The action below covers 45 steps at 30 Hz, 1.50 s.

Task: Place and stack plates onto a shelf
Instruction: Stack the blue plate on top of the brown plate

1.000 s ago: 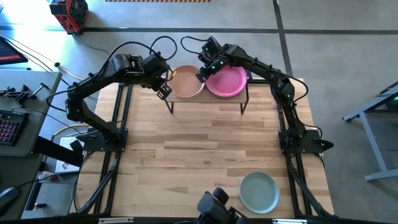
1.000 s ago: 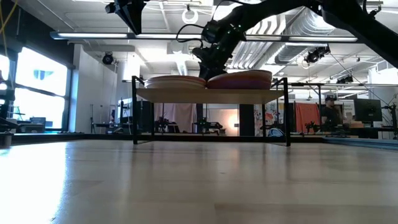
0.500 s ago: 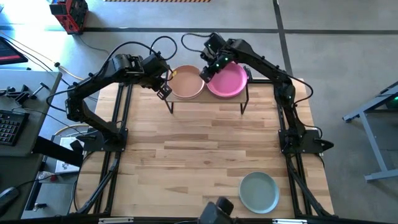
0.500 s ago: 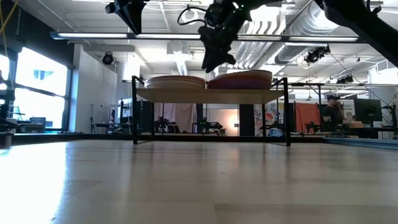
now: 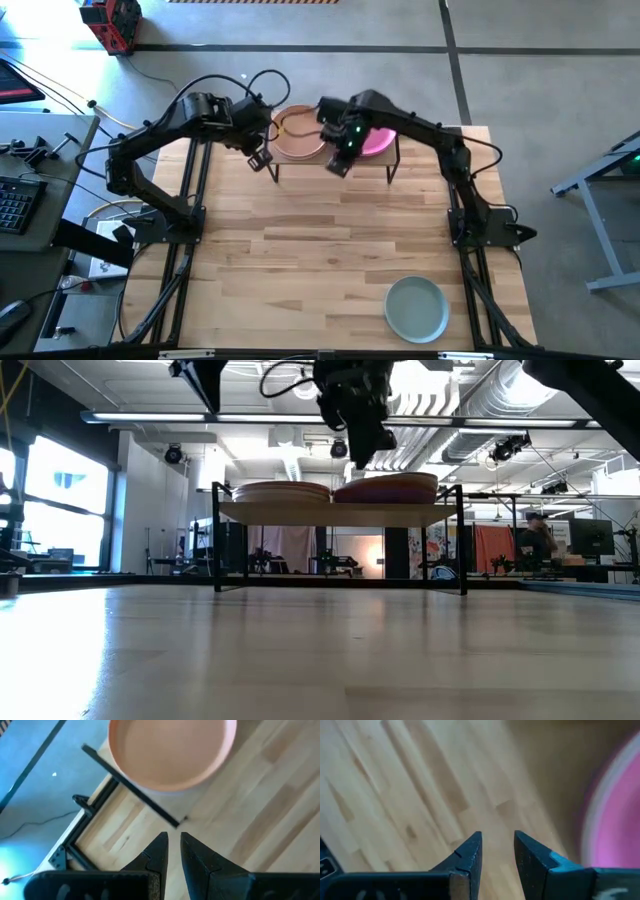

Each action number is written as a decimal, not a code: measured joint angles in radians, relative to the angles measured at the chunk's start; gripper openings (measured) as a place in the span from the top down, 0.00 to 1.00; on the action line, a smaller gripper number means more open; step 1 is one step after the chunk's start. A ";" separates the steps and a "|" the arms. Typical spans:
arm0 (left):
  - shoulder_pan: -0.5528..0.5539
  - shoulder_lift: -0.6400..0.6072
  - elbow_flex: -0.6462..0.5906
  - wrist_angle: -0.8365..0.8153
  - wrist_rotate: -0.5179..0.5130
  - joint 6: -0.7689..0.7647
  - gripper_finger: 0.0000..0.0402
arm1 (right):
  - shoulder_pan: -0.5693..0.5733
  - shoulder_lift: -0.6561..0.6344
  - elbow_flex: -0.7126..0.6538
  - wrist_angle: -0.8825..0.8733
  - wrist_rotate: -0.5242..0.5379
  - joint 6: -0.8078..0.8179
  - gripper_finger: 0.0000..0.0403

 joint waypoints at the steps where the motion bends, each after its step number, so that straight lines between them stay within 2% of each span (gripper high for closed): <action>1: -0.007 0.000 0.000 -0.018 0.000 -0.001 0.90 | 0.022 0.000 0.000 0.001 0.001 0.019 0.77; 4: -0.031 -0.006 0.000 -0.072 0.000 -0.008 0.90 | 0.089 0.000 0.000 0.002 0.003 0.063 0.77; 10: -0.109 -0.052 0.000 -0.066 0.048 -0.008 0.90 | 0.191 -0.001 -0.008 0.001 0.130 0.207 0.77; 18: -0.244 -0.126 0.000 -0.066 0.049 -0.056 0.90 | 0.297 -0.005 -0.029 0.002 0.136 0.389 0.77; 23: -0.319 -0.161 0.000 -0.066 0.049 -0.087 0.90 | 0.377 -0.029 -0.161 0.002 0.141 0.506 0.77; 31: -0.391 -0.160 0.000 -0.064 0.048 -0.105 0.90 | 0.538 -0.102 -0.381 0.032 0.130 0.817 0.77; 45: -0.435 -0.143 0.000 -0.059 0.043 -0.105 0.90 | 0.804 -0.138 -0.563 0.155 0.123 1.428 0.77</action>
